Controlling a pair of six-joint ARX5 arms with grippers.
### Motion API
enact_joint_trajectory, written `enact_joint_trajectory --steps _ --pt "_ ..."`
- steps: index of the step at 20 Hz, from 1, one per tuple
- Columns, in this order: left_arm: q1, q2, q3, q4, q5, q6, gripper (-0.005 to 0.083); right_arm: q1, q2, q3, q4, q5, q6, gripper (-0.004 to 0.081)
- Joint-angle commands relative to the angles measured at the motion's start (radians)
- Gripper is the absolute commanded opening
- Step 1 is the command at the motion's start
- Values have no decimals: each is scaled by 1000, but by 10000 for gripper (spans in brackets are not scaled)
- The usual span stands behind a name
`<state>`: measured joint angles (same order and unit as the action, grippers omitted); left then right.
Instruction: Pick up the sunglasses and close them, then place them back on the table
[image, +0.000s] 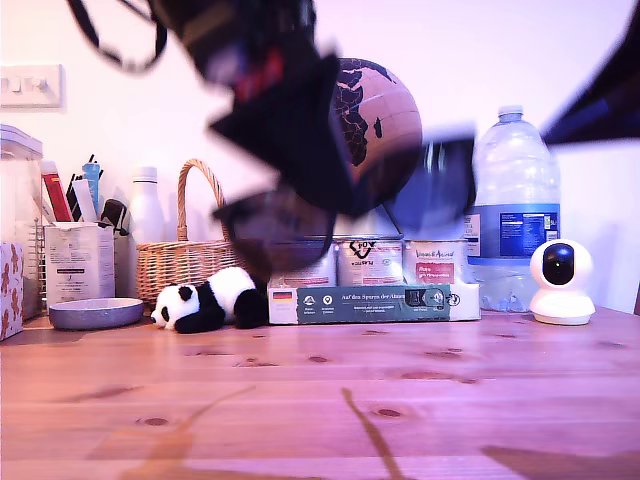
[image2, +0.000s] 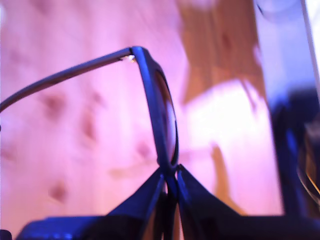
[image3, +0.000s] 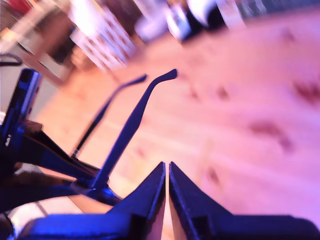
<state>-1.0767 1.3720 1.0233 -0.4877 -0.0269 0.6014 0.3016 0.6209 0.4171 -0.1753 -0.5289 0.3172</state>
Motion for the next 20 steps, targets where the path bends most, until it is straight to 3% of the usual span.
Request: enact_joint_trajectory --steps 1,7,12,16,20 --pt "-1 -21 -10 40 3 -11 -24 -20 0 2 36 -29 2 -11" --pt "-3 -39 -51 123 28 -31 -23 -134 23 2 106 -271 12 -11" --pt "-13 -137 -212 292 21 -45 -23 -240 89 2 193 -524 121 -11" --pt "-57 -232 -318 449 6 -44 -23 -237 196 2 338 -742 234 -11" --pt "-125 -249 -390 495 -31 -6 -23 -195 272 4 452 -866 323 -11"
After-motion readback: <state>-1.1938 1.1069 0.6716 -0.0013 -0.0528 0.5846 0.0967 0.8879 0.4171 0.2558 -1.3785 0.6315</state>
